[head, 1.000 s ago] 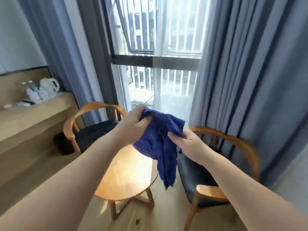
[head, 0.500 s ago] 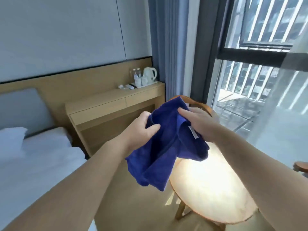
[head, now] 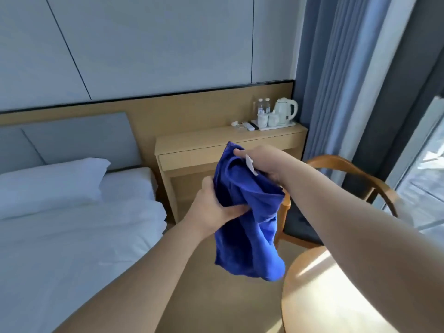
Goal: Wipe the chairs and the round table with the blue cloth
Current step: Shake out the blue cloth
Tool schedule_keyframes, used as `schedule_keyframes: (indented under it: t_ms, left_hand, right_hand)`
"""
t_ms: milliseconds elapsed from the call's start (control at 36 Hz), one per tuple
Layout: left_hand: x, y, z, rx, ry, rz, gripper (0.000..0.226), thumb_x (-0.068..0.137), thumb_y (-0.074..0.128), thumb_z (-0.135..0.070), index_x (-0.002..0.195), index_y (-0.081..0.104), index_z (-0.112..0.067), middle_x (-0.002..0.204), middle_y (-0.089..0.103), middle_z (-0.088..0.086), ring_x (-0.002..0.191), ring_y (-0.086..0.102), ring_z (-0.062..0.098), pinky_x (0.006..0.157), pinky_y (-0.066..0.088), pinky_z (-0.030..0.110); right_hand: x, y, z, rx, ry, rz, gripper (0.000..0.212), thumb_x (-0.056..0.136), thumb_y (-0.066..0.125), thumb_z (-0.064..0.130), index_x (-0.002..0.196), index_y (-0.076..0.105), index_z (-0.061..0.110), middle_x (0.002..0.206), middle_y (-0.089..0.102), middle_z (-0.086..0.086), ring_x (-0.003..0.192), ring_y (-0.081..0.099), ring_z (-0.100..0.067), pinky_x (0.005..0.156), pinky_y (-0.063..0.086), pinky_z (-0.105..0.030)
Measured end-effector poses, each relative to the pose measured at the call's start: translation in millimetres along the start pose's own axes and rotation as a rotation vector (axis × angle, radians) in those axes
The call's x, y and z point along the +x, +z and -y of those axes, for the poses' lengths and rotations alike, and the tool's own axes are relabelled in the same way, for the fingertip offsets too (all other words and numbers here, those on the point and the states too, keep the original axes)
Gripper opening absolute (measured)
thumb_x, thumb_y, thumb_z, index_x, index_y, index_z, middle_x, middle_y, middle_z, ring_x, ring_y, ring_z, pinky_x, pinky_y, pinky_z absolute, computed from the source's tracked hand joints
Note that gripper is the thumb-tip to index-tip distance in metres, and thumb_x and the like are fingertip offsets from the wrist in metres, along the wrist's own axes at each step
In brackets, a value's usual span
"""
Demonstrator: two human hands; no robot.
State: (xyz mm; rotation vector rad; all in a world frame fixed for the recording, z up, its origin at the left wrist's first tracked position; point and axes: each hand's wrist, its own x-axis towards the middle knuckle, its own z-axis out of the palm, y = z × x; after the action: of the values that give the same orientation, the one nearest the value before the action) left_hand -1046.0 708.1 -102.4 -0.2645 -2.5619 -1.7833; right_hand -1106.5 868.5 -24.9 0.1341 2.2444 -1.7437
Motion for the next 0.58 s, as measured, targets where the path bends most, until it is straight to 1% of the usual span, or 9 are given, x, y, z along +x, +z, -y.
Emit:
schedule_keyframes:
  t_ms: [83,139,194,250,333,389,472,528,583]
  left_hand:
    - [22.6,-11.8,9.3,0.021,-0.005,-0.115,0.045,0.070,0.068,-0.031,0.109,0.045,-0.025,0.105,0.059,-0.011,0.096,0.060,0.005,0.074,0.049,0.024]
    - [38.2,-26.3,14.4,0.026,-0.053,-0.149,0.031,0.069,0.055,-0.029,0.100,0.047,-0.030,0.098,0.060,-0.011,0.089,0.060,0.004,0.069,0.045,0.022]
    - [54.8,-43.4,21.4,0.016,-0.100,-0.156,0.027,0.068,0.050,-0.029,0.095,0.050,-0.031,0.092,0.062,-0.011,0.082,0.060,0.003,0.066,0.043,0.022]
    - [72.7,-61.3,31.7,0.030,-0.133,-0.163,0.025,0.068,0.047,-0.029,0.092,0.053,-0.030,0.087,0.063,-0.010,0.078,0.061,0.004,0.065,0.044,0.023]
    - [104.6,-88.1,49.2,0.047,-0.161,-0.184,0.024,0.069,0.045,-0.030,0.090,0.056,-0.030,0.084,0.065,-0.010,0.075,0.061,0.006,0.064,0.044,0.025]
    - [127.6,-106.3,59.8,0.034,-0.166,-0.195,0.020,0.068,0.043,-0.028,0.083,0.056,-0.027,0.074,0.063,-0.011,0.064,0.058,0.007,0.061,0.042,0.026]
    - [160.3,-136.3,74.4,0.009,-0.176,-0.200,0.021,0.067,0.044,-0.026,0.083,0.057,-0.020,0.072,0.061,-0.004,0.066,0.057,0.014,0.060,0.045,0.032]
    - [182.2,-157.2,82.7,-0.025,-0.191,-0.201,0.027,0.067,0.045,-0.026,0.089,0.059,-0.018,0.081,0.064,0.003,0.072,0.060,0.018,0.065,0.048,0.036]
    - [201.9,-174.8,90.3,-0.048,-0.203,-0.187,0.028,0.067,0.045,-0.025,0.091,0.058,-0.020,0.079,0.063,0.002,0.068,0.058,0.018,0.057,0.046,0.034]
  right_hand:
    - [26.5,3.9,10.4,0.119,0.061,0.139,0.045,0.088,0.065,0.046,0.094,0.066,0.002,0.089,0.072,-0.008,0.076,0.069,-0.022,0.077,0.058,-0.037]
    - [42.8,2.9,10.4,0.277,0.111,0.253,0.050,0.086,0.064,0.052,0.100,0.066,0.004,0.093,0.071,-0.012,0.079,0.069,-0.026,0.078,0.058,-0.039]
    - [60.2,2.4,2.4,0.386,0.151,0.300,0.071,0.078,0.065,0.063,0.114,0.062,0.003,0.103,0.069,-0.013,0.086,0.069,-0.029,0.078,0.058,-0.042]
    - [82.1,4.3,-14.1,0.458,0.152,0.318,0.091,0.066,0.065,0.073,0.125,0.055,0.004,0.122,0.063,-0.012,0.102,0.066,-0.030,0.088,0.054,-0.046]
    - [111.3,20.7,-38.4,0.517,0.145,0.418,0.089,0.071,0.053,0.075,0.130,0.050,0.008,0.129,0.060,-0.018,0.115,0.060,-0.034,0.094,0.049,-0.046]
    - [130.7,33.5,-50.2,0.477,0.131,0.410,0.092,0.064,0.064,0.069,0.132,0.045,0.011,0.126,0.059,-0.023,0.108,0.064,-0.037,0.083,0.055,-0.045]
    - [160.0,49.7,-58.3,0.322,0.106,0.490,0.123,0.043,0.095,0.044,0.144,0.029,0.023,0.131,0.052,-0.025,0.109,0.062,-0.042,0.081,0.055,-0.046]
    - [178.7,66.7,-53.1,0.249,0.113,0.507,0.130,0.050,0.093,0.014,0.152,0.012,0.025,0.129,0.053,-0.024,0.105,0.063,-0.043,0.081,0.056,-0.048]
    - [197.8,91.1,-44.1,0.261,0.119,0.442,0.118,0.062,0.082,-0.005,0.152,0.010,0.017,0.118,0.062,-0.025,0.093,0.068,-0.039,0.073,0.057,-0.043]
